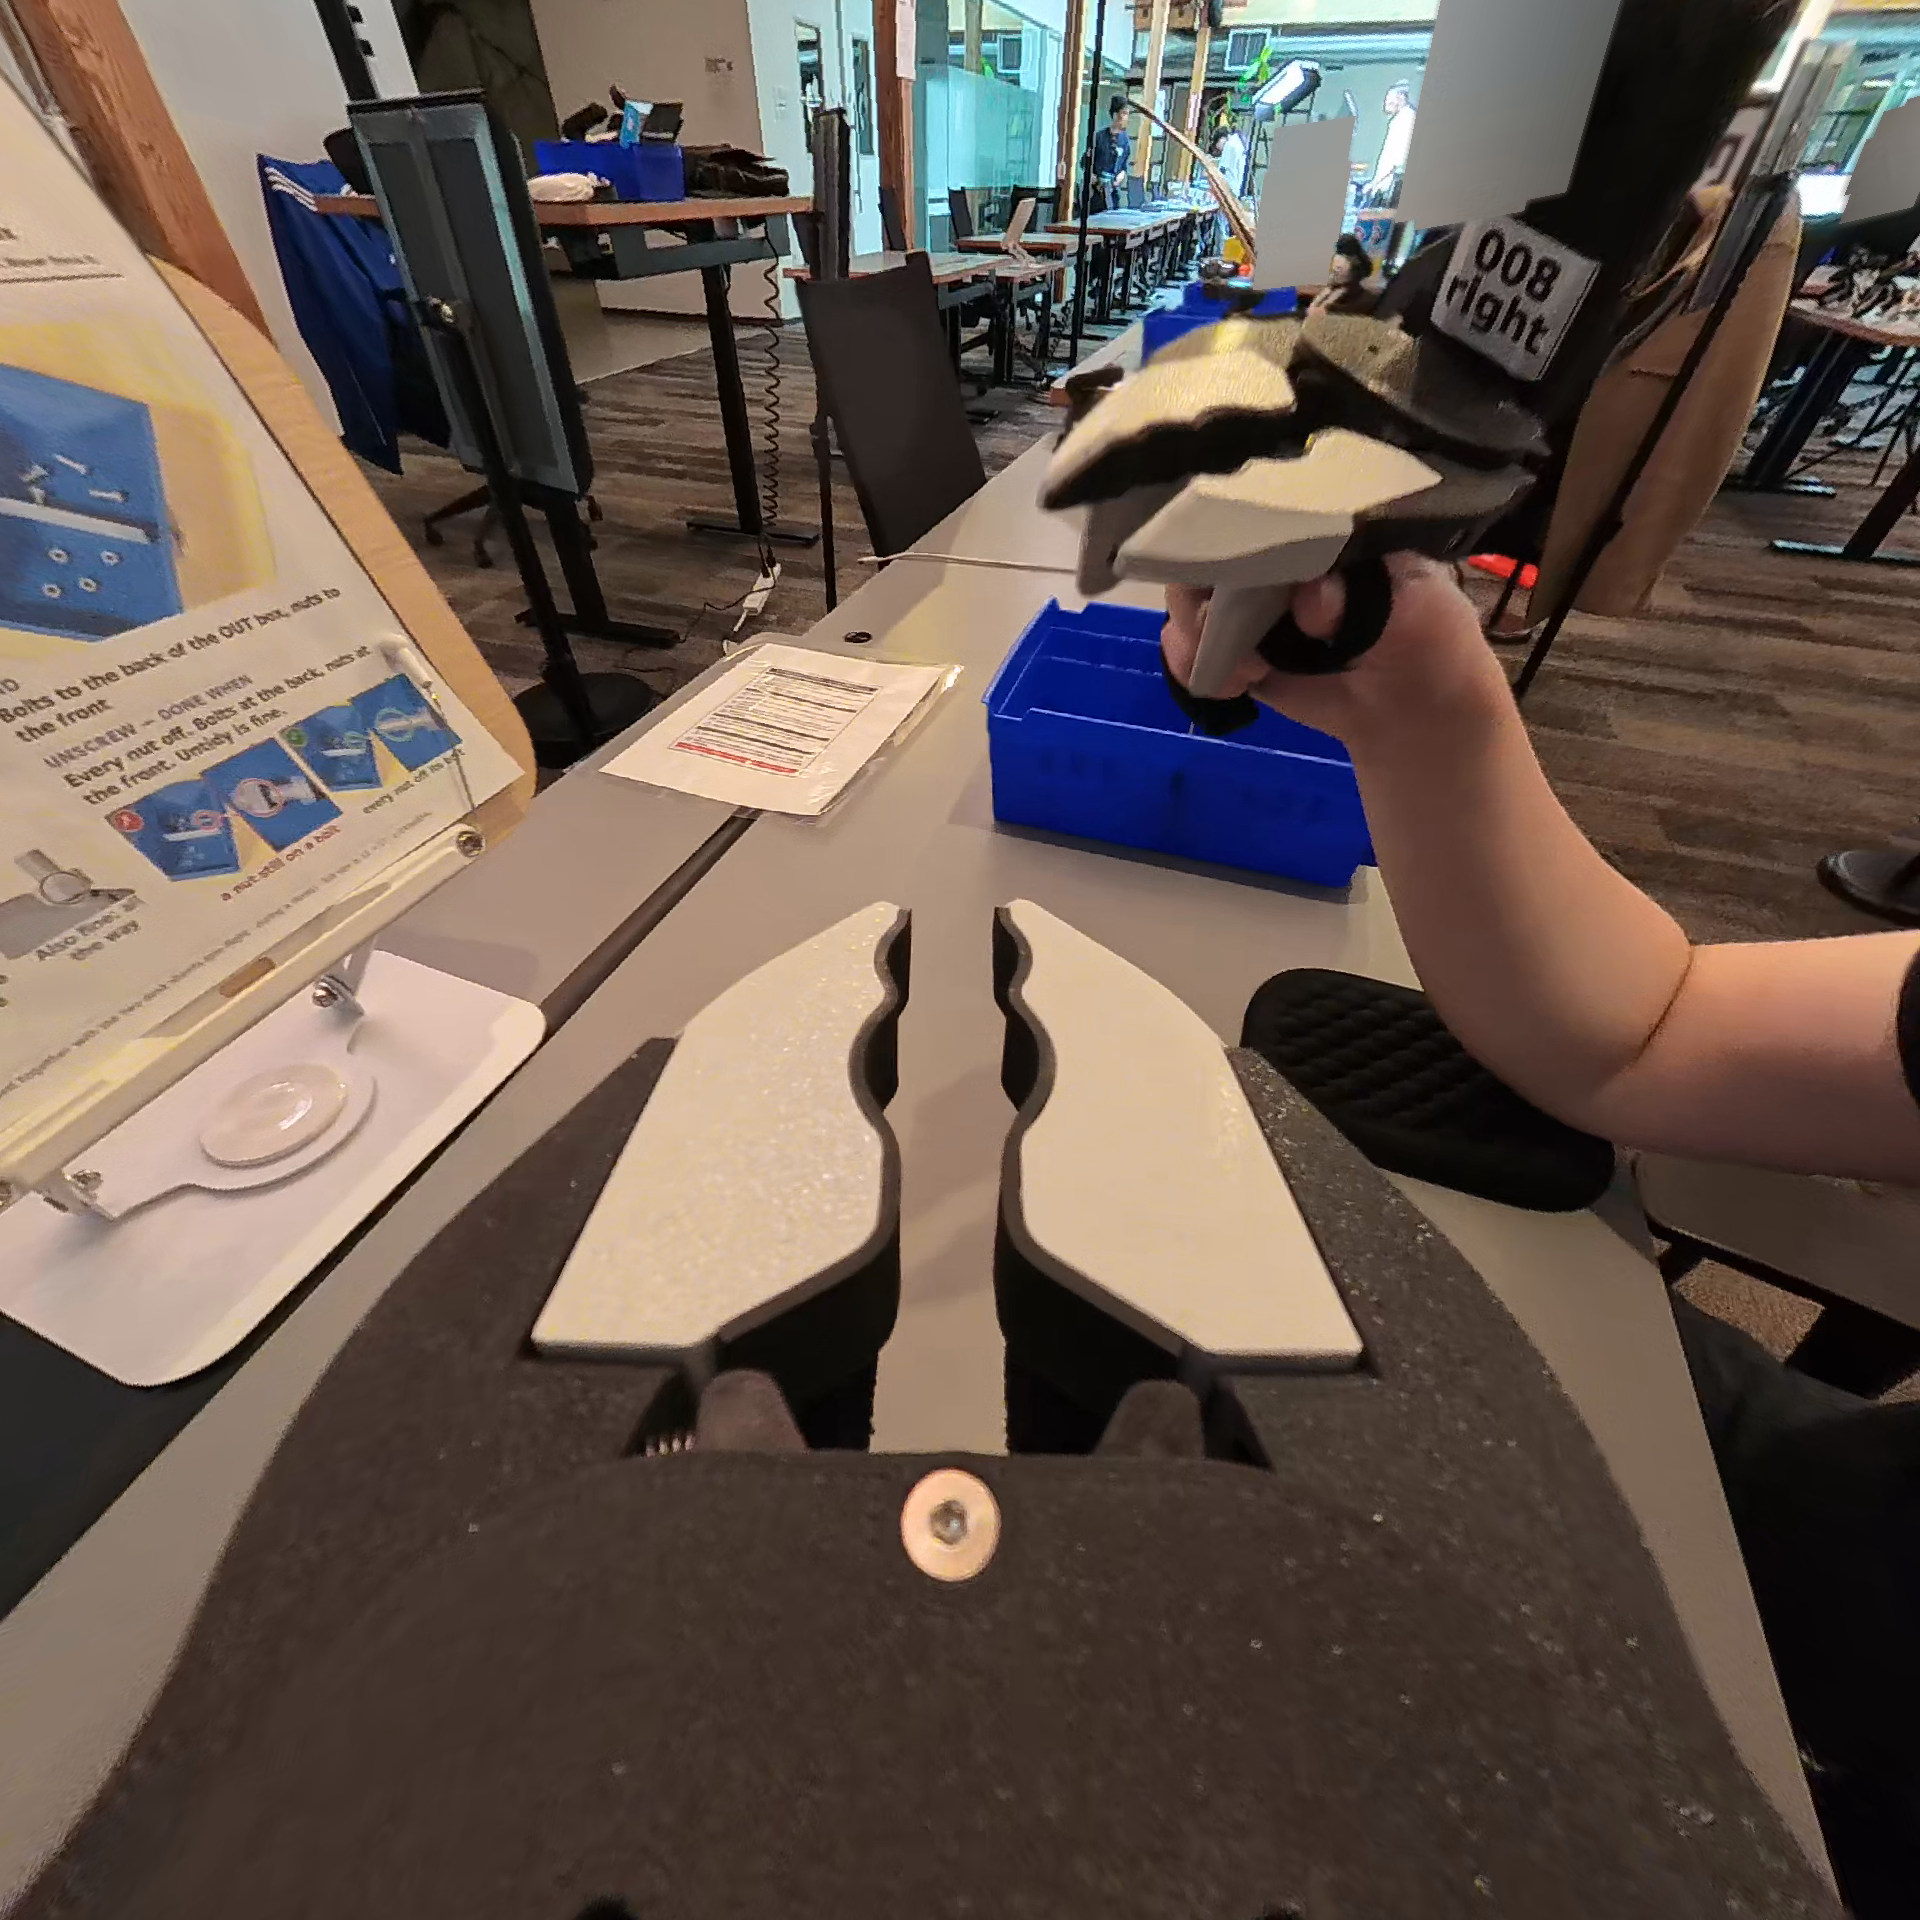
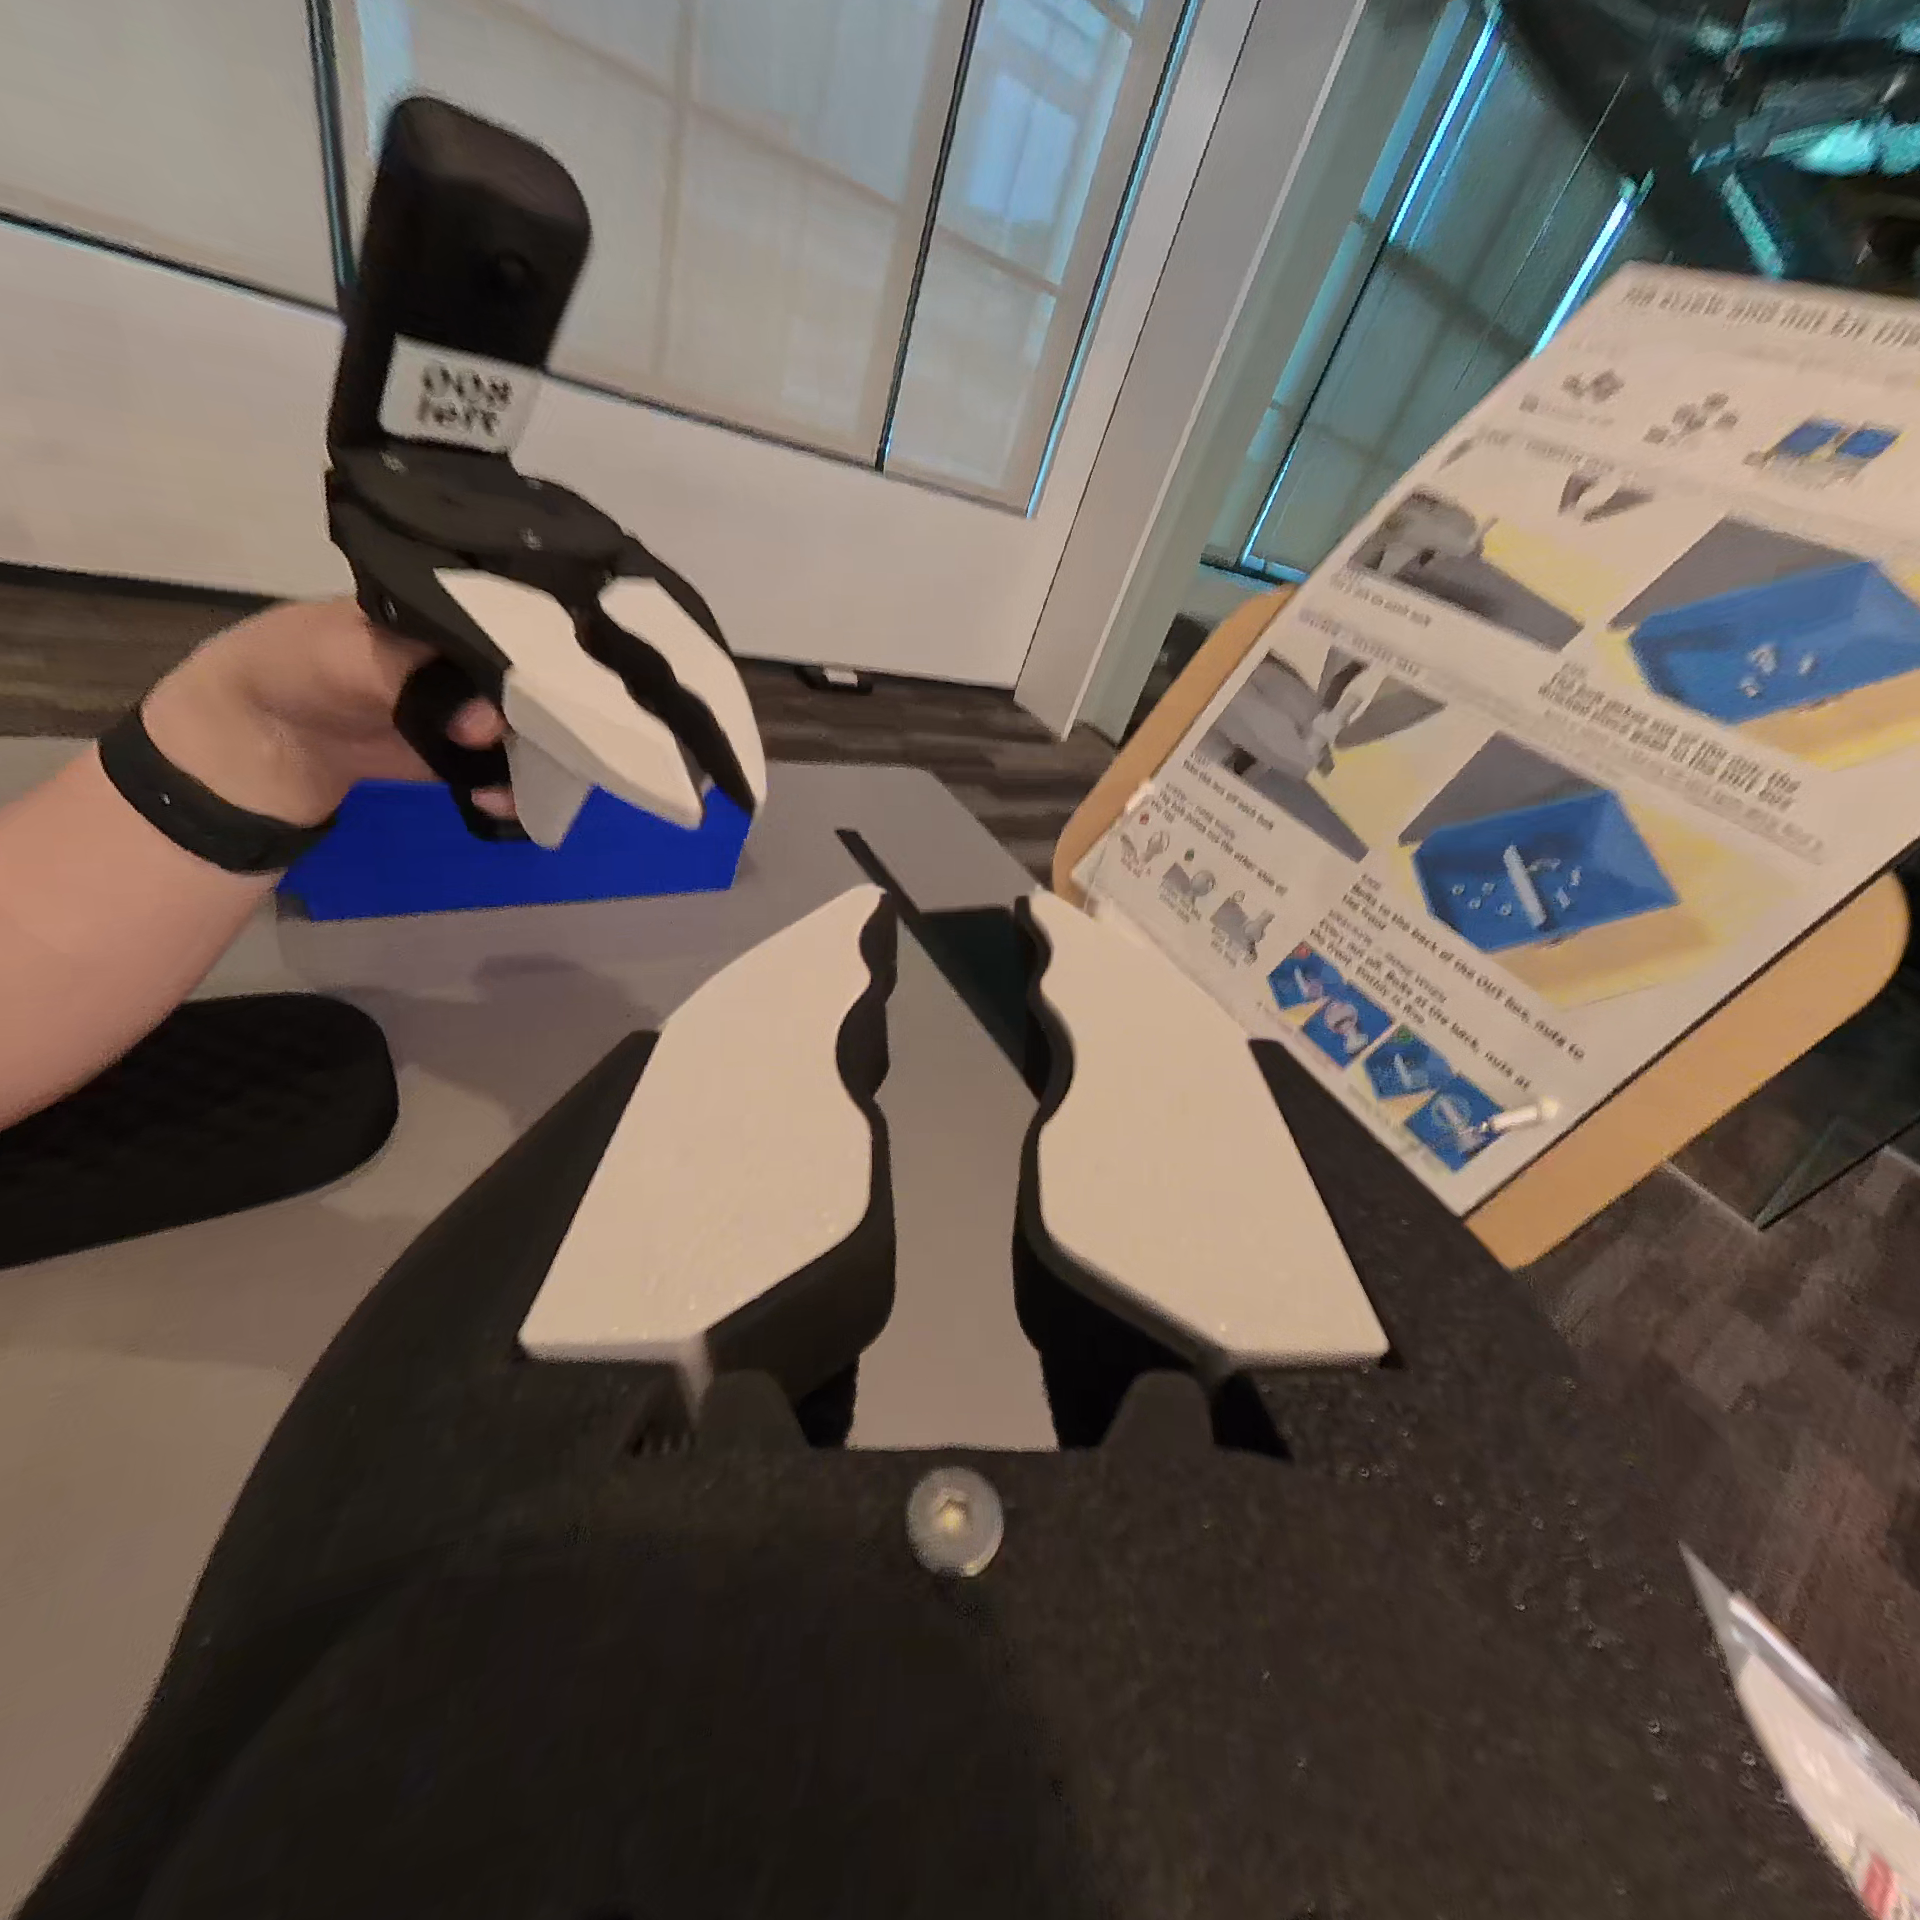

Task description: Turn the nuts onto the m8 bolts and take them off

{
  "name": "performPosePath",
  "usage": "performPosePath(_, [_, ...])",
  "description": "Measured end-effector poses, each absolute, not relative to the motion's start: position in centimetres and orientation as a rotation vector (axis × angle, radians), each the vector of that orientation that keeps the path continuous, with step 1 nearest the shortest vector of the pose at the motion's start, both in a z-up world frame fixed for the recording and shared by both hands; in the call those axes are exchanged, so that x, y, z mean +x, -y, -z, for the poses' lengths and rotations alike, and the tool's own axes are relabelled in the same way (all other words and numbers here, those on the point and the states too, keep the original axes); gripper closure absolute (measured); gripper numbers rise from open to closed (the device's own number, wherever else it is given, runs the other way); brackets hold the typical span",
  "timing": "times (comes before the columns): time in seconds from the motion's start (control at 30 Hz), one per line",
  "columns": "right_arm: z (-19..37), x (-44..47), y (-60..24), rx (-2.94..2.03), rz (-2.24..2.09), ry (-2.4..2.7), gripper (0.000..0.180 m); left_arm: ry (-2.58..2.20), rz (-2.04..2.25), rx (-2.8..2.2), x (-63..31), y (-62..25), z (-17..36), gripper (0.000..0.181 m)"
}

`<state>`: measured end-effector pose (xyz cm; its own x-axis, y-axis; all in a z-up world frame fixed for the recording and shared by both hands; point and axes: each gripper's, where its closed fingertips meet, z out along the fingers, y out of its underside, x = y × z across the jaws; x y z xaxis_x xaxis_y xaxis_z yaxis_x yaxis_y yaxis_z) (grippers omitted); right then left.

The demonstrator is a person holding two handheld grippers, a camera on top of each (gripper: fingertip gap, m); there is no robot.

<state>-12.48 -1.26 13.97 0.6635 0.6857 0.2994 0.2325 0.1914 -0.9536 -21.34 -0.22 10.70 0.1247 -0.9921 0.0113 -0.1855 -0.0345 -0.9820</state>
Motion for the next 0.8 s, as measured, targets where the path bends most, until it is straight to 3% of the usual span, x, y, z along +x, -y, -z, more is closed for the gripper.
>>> performPosePath(0.27, [-11.7,-10.0,-1.0,-1.486,-0.417,0.734,0.159,-1.222,1.013,-1.401,-22.5,0.1,-11.5,0.162])
performPosePath(0.37, [-11.1,-9.8,-1.5,-1.515,-0.427,0.716,0.159,-1.224,1.011,-1.387,-23.2,0.2,-11.9,0.181])
performPosePath(0.63, [-10.0,-9.7,-1.9,-1.575,-0.359,0.728,0.159,-1.138,1.057,-1.386,-24.4,-0.6,-12.8,0.168])
performPosePath(0.8, [-10.6,-8.3,-1.4,-1.584,-0.284,0.703,0.159,-1.156,1.075,-1.372,-24.8,-0.2,-13.0,0.181])
